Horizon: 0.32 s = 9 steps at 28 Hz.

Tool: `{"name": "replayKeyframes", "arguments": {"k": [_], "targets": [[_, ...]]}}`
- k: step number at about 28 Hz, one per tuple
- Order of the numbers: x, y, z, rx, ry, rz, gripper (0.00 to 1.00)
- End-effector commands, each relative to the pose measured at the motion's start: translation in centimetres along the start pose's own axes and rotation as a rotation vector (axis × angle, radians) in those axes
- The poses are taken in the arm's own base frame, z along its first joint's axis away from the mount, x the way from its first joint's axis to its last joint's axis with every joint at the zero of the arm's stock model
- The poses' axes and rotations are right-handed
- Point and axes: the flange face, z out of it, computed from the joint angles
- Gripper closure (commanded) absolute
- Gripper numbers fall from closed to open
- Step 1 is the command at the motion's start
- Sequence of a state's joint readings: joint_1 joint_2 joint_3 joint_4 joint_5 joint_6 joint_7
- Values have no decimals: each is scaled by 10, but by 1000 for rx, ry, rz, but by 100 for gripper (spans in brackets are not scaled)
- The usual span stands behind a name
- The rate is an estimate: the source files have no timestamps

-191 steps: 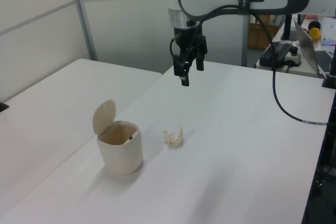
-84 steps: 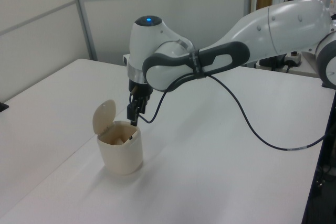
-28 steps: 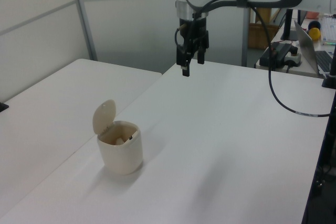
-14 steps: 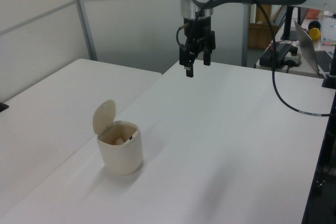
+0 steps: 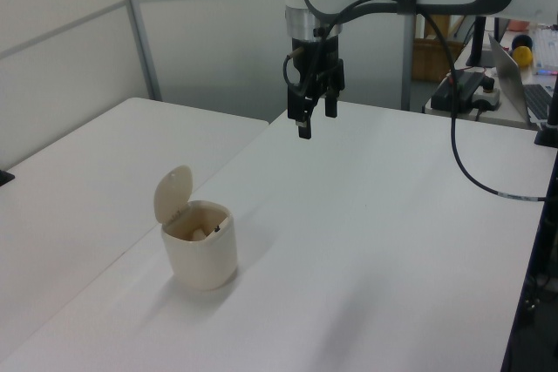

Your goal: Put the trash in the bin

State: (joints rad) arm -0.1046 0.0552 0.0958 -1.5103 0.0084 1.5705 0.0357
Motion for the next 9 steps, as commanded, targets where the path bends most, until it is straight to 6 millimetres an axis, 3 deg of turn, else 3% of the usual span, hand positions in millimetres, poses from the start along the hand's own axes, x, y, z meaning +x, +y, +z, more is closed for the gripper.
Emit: {"name": "replayKeyframes", "arguments": {"k": [1, 9], "targets": [[-7, -4, -4, 8, 16, -31, 0], [-11, -4, -11, 6, 25, -23, 0]]}}
